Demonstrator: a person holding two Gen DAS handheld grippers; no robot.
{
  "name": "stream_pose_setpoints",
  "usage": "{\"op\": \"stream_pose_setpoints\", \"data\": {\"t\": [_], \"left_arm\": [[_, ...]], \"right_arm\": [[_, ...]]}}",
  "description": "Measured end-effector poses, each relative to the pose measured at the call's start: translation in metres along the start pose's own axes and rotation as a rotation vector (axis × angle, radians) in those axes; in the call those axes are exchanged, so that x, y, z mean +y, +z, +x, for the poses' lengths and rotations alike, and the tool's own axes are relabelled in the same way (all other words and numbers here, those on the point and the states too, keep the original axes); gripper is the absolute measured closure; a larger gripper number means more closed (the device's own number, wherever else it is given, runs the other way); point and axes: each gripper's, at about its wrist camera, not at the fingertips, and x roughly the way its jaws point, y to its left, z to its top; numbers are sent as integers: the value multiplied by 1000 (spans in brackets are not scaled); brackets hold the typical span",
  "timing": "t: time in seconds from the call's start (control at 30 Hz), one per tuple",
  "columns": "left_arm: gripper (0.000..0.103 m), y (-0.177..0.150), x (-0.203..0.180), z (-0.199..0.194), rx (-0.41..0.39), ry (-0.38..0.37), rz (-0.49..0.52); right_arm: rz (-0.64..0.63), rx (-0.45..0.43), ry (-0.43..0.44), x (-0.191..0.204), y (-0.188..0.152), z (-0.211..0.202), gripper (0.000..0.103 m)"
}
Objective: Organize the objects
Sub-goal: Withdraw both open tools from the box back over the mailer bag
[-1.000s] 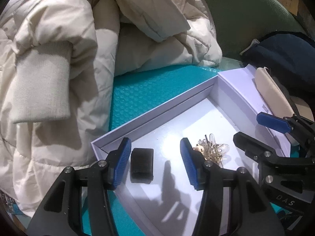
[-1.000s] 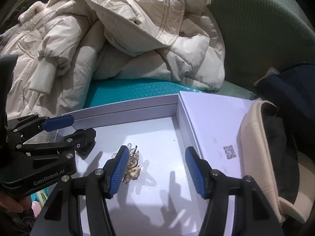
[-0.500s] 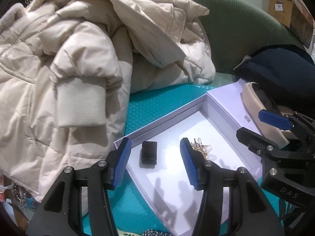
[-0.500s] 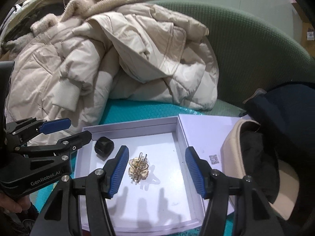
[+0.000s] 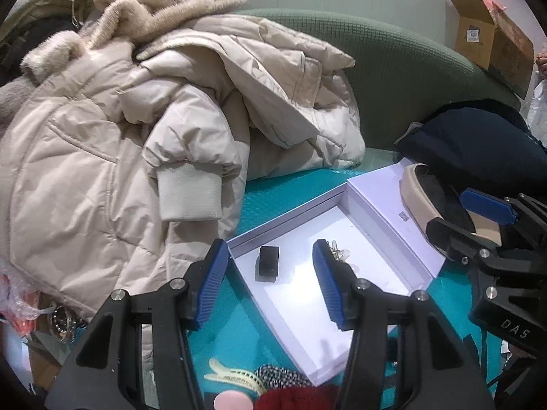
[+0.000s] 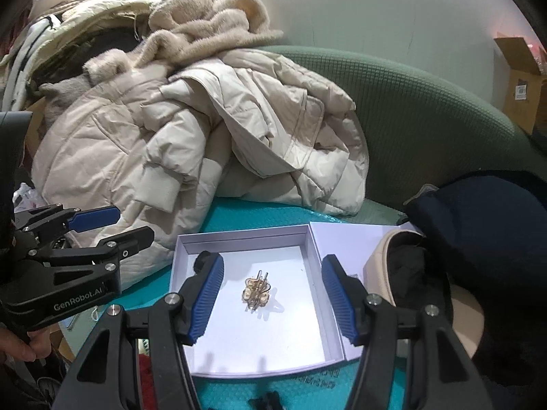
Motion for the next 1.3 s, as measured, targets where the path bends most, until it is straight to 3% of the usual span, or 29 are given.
{"op": "stream_pose_setpoints", "data": {"t": [0.63,1.3], "left_arm": [[53,-49,-13,-99,-37,12,-9],[53,-130,-7,-115,18,7,-35]], "right_arm": [[-14,-18,-4,26,-40,-81,43],[1,38,6,46,-105,-89,43]]}}
